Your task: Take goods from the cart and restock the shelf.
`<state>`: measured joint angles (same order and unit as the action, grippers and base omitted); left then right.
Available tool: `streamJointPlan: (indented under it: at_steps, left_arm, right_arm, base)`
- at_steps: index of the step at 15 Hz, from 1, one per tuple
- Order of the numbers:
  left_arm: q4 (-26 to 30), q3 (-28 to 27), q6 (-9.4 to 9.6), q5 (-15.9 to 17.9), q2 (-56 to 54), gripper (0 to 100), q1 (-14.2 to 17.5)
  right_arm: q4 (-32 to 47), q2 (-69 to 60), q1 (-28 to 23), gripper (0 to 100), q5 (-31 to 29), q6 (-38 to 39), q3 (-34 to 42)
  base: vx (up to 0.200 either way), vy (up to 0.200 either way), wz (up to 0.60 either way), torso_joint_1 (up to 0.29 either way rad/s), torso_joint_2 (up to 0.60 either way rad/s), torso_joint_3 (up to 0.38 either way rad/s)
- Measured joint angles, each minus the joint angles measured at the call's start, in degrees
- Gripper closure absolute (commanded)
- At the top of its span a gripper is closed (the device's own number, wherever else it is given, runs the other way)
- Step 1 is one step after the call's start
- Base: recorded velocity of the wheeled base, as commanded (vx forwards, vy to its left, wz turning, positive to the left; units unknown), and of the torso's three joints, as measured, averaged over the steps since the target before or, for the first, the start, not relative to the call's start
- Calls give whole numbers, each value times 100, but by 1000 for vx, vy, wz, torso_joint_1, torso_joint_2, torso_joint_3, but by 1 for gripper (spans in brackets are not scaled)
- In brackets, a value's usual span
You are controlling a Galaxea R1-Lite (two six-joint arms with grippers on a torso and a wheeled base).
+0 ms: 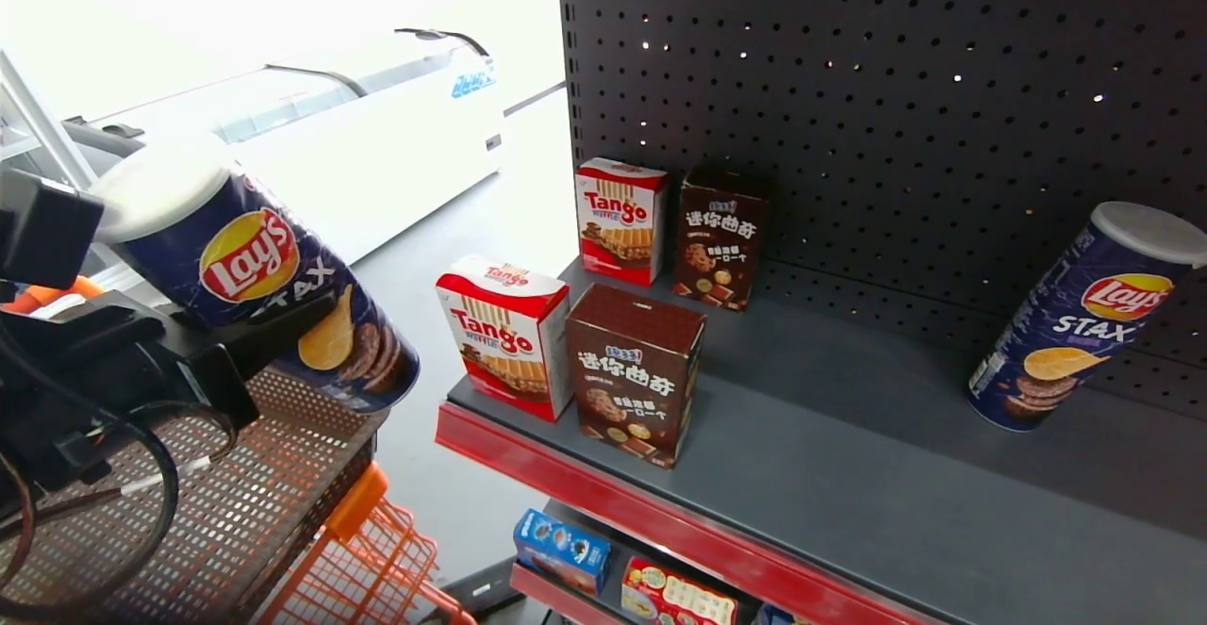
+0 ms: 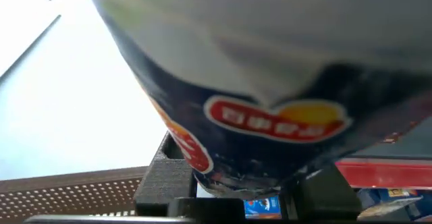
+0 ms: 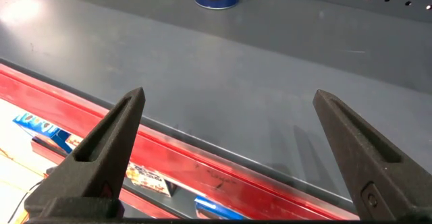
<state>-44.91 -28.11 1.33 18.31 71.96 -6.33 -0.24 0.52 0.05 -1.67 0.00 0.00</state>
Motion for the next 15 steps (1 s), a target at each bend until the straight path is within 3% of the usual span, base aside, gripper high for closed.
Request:
streamJointPlan:
  at_steps: [2,6,9,12,15]
  left_arm:
    - [30,-30,-5,5,-99,100,-84]
    - [-63,-813,-252,251,-40,100,-148]
    - [2,-1218,-294,422,133,100,-271]
    - [767,-1235,-296,563,105,100,-644]
    - [1872,-1320,-269,640,-267,100,-1001]
  right_arm:
    - [0,0,5,0,1,0,0]
    - [0,0,2,0,1,0,0]
    - [0,0,-2,0,1,0,0]
    - [2,0,5,0,11,-5,0]
    - [2,0,5,0,9,0,0]
  base:
    - [0,0,0,0,0,0]
    - [0,0,0,0,0,0]
    - [0,0,0,0,0,0]
    - [0,0,0,0,0,0]
    - [0,0,0,0,0,0]
